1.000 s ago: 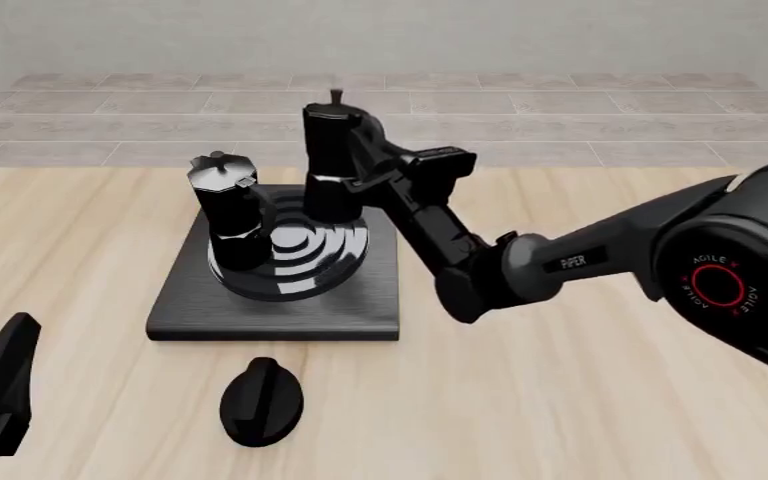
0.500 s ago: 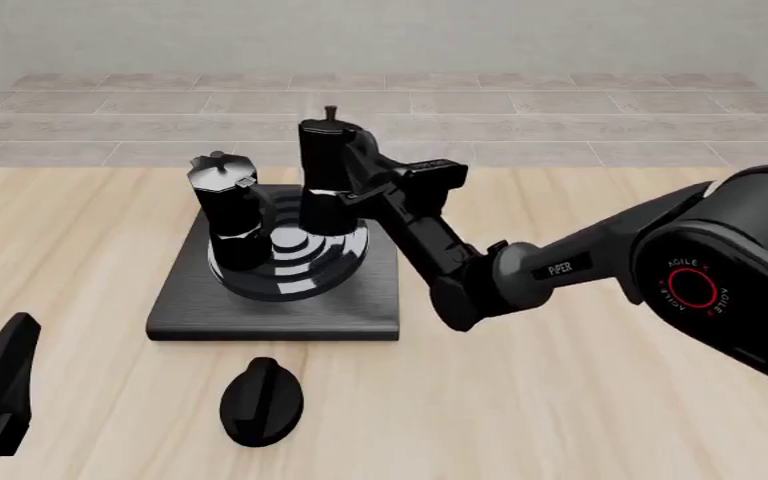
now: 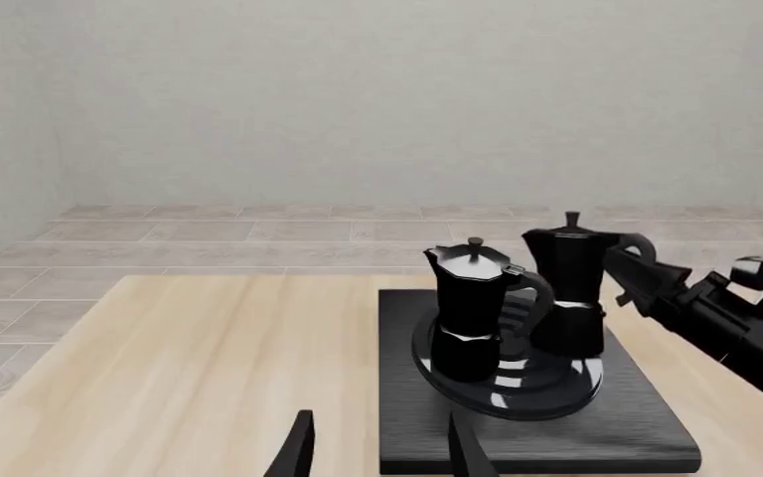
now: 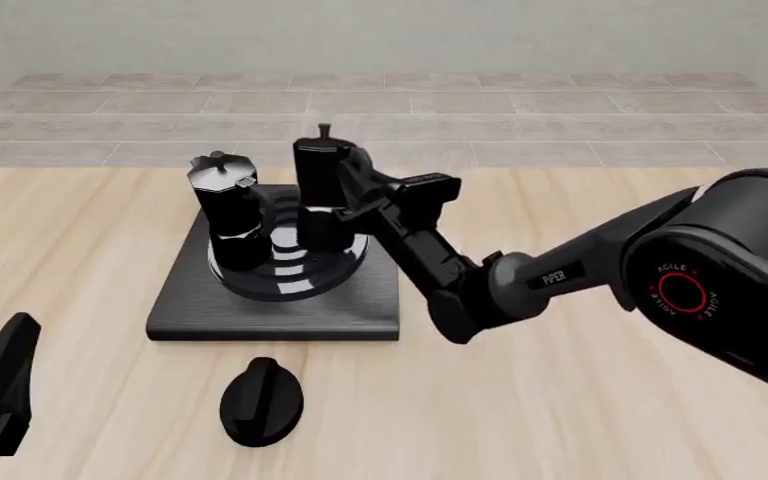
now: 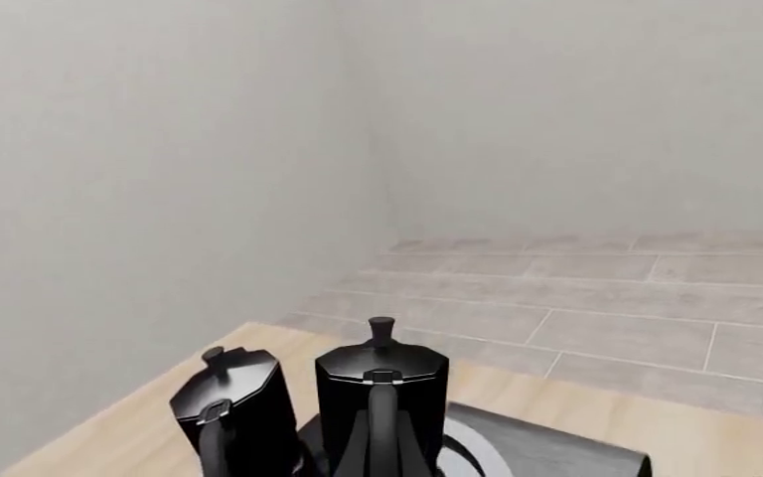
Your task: Put both moka pots on the stove.
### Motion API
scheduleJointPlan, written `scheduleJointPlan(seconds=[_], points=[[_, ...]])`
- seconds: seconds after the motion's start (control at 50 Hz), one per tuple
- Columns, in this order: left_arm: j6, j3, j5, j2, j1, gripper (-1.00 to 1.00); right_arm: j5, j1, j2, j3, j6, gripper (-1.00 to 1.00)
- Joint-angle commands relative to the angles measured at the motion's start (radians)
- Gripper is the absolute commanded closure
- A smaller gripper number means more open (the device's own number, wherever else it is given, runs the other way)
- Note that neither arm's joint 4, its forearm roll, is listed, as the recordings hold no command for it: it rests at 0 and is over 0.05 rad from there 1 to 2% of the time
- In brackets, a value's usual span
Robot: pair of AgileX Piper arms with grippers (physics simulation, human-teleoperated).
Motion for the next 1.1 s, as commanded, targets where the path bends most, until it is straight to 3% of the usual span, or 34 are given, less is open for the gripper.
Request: scheduleJointPlan(seconds=[0.02, 0.58, 0.6, 0.82, 1.1], points=[[0.000, 0.000, 0.000, 0.000, 0.000, -1.00, -0.010, 0.007, -0.022, -0.006, 0.007, 1.00], [0.000, 0.000, 0.000, 0.000, 0.000, -1.00, -0.010, 0.023, -0.040, 0.039, -0.007, 1.00], [0.000, 0.000, 0.000, 0.000, 0.000, -1.00, -0.010, 0.026, -0.046, 0.048, -0.009, -1.00], [0.000, 0.000, 0.000, 0.000, 0.000, -1.00, -0.010, 0.028, -0.078, 0.125, -0.041, -1.00], [0.000, 0.000, 0.000, 0.000, 0.000, -1.00, -0.009, 0.014, -0.155, 0.246, -0.041, -1.00]])
